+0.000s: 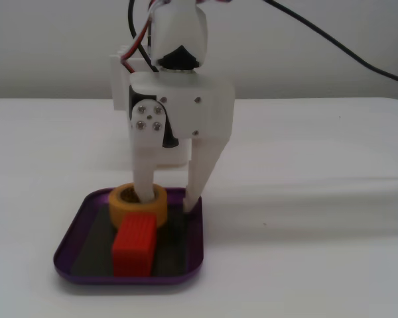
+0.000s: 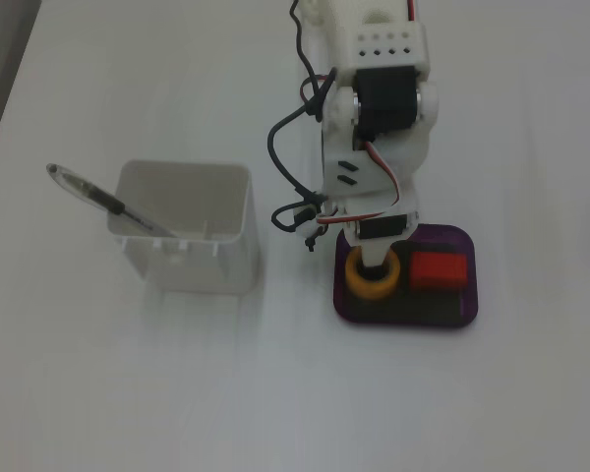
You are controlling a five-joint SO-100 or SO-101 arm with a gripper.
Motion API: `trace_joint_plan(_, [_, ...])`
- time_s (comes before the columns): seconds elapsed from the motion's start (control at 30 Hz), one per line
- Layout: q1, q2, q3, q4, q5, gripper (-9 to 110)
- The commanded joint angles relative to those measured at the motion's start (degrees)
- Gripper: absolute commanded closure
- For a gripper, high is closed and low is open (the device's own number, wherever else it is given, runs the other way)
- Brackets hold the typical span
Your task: Remove the yellow tape from the box.
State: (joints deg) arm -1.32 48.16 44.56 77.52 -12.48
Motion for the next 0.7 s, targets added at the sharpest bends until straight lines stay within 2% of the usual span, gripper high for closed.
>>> trace_joint_plan(0.0, [0.0, 0.5, -1.7, -0.5, 0.3, 102])
trace_joint_plan(0.2, [-0.3, 0.8, -4.6, 0.4, 0.4, 102])
trace_joint_plan(0.47, [-0.4, 0.7, -33.7, 17.8, 0.4, 102])
trace_joint_plan(0.57, [-0.3, 1.3, -41.7, 20.6, 0.6, 102])
trace_joint_plan(0.67, [0.2, 4.4, -36.6, 20.6, 0.6, 102])
